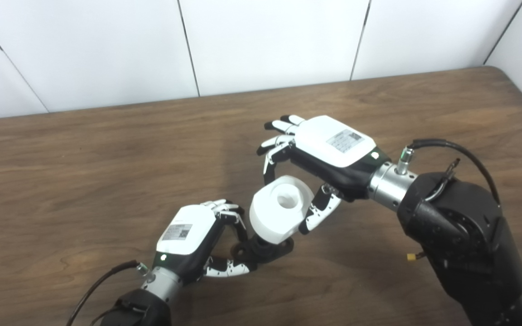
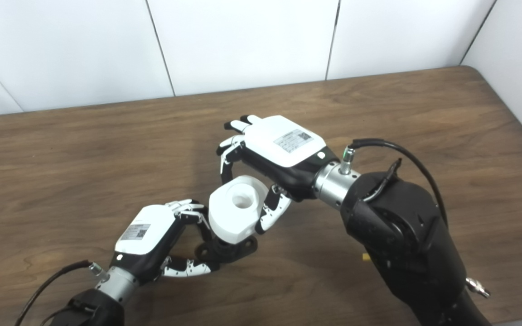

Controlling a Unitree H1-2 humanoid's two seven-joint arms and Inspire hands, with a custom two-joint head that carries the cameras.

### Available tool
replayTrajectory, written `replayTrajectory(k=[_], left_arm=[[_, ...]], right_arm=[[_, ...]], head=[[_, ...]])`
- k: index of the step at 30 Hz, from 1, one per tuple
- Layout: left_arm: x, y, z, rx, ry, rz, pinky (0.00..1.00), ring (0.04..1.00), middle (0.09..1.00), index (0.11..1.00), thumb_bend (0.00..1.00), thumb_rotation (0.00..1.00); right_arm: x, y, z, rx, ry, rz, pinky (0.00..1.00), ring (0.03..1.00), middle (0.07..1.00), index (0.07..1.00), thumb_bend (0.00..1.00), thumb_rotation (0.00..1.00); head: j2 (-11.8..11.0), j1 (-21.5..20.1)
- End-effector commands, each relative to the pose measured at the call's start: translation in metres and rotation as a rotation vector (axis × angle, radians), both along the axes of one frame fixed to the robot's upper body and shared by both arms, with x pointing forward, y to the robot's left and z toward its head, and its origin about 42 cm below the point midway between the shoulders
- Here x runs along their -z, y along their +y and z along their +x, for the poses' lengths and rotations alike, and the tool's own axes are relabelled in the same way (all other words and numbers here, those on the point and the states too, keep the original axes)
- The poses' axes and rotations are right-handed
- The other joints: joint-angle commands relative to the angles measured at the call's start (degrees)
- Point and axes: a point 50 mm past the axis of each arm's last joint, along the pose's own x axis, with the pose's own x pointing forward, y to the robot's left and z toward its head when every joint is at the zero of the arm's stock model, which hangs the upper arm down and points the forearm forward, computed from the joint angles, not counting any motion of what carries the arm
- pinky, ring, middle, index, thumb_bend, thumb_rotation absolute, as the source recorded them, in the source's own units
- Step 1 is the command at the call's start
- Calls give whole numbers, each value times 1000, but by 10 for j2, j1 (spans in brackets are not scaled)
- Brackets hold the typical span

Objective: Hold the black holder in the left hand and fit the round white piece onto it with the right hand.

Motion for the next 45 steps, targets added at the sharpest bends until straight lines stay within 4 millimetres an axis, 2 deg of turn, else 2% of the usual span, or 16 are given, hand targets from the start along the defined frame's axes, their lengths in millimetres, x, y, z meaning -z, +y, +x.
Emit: replayTrajectory(k=[1, 45], left_arm=[[13, -4, -5, 22, 95, 34, 857, 874, 804, 489, 517, 51], [7, -15, -3, 17, 81, 29, 849, 869, 799, 489, 517, 52]], right_arm=[[-8, 2, 0, -9, -57, 11, 1000, 958, 820, 482, 524, 142], [21, 18, 1, -48, -7, 7, 1000, 965, 829, 483, 525, 140]], head=[[1, -1], [8, 15]])
